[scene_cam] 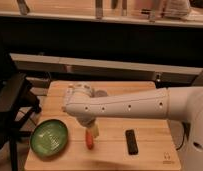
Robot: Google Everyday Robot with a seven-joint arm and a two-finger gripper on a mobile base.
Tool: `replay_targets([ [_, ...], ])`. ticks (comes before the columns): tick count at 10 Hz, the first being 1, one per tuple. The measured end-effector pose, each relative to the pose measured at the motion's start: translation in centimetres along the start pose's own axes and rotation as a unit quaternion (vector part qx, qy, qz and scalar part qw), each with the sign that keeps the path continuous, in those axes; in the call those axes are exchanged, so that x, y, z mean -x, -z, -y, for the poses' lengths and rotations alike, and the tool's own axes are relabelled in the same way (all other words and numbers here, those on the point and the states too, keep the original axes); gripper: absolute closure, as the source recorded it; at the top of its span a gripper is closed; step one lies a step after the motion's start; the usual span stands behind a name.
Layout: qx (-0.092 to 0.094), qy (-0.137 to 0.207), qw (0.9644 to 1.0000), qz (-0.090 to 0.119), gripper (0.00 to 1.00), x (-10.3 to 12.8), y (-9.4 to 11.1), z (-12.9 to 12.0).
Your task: Push the ceramic bowl across the table
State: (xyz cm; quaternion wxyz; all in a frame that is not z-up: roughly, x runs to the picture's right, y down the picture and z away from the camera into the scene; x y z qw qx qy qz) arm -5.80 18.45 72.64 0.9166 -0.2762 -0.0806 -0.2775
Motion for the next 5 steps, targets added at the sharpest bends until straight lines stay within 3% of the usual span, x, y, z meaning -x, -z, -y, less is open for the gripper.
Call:
replay_targets([
  [5,0.006,0.001,1.0,0.004,0.2,0.86,-0.85,-0.06],
])
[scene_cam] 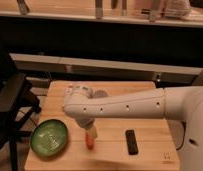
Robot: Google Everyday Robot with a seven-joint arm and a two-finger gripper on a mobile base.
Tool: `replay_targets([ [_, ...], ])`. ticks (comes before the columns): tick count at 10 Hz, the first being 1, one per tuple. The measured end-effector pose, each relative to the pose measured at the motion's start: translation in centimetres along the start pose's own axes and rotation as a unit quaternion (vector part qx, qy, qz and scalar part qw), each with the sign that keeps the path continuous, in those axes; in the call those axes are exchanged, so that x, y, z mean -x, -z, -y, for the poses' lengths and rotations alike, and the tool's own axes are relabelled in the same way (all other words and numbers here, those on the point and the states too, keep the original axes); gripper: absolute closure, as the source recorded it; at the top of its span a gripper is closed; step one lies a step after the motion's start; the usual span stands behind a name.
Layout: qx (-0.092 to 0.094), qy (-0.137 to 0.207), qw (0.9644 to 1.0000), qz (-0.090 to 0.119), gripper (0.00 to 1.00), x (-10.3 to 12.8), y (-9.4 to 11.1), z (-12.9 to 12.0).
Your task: Push the ceramic bowl across the table
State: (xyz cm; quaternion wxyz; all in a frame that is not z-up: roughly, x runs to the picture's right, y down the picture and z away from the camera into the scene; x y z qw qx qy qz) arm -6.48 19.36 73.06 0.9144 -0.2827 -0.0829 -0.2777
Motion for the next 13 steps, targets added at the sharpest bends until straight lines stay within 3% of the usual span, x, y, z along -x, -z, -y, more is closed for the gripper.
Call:
replay_targets([
  [13,0.014,0.002,0.9998,0.011,0.2,2.3,-1.9,-0.7],
])
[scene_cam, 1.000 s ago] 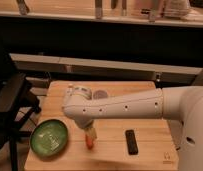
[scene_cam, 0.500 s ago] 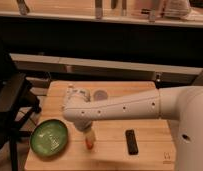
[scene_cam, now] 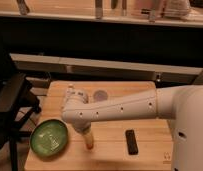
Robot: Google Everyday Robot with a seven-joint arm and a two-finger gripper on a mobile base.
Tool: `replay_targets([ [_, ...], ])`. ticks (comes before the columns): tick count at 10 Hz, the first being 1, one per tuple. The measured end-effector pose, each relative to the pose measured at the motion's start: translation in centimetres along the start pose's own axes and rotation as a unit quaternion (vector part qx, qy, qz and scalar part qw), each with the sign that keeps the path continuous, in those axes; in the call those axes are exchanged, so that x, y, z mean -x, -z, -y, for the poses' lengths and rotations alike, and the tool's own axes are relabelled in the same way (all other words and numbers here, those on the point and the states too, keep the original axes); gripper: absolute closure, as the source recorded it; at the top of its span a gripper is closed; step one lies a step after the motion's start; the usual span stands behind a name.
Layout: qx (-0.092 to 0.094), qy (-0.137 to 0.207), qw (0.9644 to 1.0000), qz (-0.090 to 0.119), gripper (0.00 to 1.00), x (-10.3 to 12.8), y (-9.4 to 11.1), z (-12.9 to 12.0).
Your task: Push the ceramic bowl across the table
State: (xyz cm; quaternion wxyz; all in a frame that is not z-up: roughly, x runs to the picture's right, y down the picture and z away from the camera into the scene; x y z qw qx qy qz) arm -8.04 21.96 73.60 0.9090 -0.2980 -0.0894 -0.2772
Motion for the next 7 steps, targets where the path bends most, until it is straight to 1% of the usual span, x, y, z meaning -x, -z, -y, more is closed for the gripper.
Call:
replay_targets([
  [2,0.003,-0.002,1.0,0.004,0.22,0.0,-0.3,-0.4],
  [4,0.006,-0.006,0.9999,0.009,0.39,-0.1,-0.6,-0.9],
  [6,0.008,-0.007,0.9999,0.012,0.52,0.0,-0.9,-1.1],
  [7,0.009,-0.007,0.9998,0.013,0.57,-0.1,-1.1,-1.4],
])
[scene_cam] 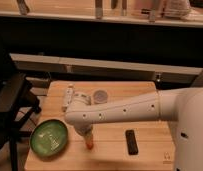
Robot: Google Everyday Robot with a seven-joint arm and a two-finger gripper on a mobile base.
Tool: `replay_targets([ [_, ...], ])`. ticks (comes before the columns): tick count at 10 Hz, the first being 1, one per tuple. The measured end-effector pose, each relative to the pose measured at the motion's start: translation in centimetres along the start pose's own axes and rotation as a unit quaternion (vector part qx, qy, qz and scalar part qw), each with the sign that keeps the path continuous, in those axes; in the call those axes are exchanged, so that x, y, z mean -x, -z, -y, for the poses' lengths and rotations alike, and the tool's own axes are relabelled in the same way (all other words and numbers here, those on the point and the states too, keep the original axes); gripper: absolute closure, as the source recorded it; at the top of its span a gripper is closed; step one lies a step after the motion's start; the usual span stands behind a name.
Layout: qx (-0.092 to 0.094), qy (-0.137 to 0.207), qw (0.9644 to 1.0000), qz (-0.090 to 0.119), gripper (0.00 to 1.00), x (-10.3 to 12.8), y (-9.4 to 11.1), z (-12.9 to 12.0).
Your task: Push the ceramic bowl across the table
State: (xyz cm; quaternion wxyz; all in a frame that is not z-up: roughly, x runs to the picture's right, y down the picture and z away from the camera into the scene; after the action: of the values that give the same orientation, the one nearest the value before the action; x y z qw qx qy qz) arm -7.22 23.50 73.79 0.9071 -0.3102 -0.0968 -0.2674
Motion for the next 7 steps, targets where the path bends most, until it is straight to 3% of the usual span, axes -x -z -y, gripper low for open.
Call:
replay_targets([
  [3,0.002,-0.001,1.0,0.005,0.49,0.3,-0.3,-0.3],
  [5,0.006,-0.006,0.9999,0.014,0.6,0.4,-0.7,-0.6],
  [7,0.009,-0.007,0.9997,0.021,0.83,0.1,-1.4,-1.1],
])
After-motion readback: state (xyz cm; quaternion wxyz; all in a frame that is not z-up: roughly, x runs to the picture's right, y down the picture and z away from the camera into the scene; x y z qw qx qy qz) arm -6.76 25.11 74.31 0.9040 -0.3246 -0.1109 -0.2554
